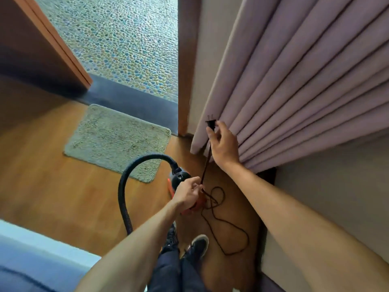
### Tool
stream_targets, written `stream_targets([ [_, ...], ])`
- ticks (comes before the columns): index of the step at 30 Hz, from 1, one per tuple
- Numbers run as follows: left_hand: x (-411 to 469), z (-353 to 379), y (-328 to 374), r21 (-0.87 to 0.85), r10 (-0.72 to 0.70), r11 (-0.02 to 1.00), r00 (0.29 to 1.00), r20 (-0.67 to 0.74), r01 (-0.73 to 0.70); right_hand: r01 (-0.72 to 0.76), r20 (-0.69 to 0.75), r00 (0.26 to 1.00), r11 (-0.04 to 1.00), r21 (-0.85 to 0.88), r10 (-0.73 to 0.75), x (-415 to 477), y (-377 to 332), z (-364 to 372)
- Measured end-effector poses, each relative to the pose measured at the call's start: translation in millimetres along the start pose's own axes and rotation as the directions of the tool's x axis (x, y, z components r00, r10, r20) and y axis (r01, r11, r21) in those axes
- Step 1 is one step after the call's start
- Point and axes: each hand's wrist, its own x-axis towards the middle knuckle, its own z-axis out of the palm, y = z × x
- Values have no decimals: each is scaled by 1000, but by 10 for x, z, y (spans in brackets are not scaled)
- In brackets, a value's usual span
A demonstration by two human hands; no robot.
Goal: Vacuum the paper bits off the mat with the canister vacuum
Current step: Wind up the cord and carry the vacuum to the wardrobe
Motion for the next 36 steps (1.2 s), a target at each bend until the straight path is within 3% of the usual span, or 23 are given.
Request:
stream_targets([
  [12, 80, -38, -745, -208, -150, 967, 989, -11, 144, -107, 188, 976, 994, -13, 107, 35, 169, 1183],
  [36, 1246, 1678, -2698, -351, -450, 837, 893, -10, 419, -153, 575, 792, 978, -138, 205, -563, 2665, 3205],
])
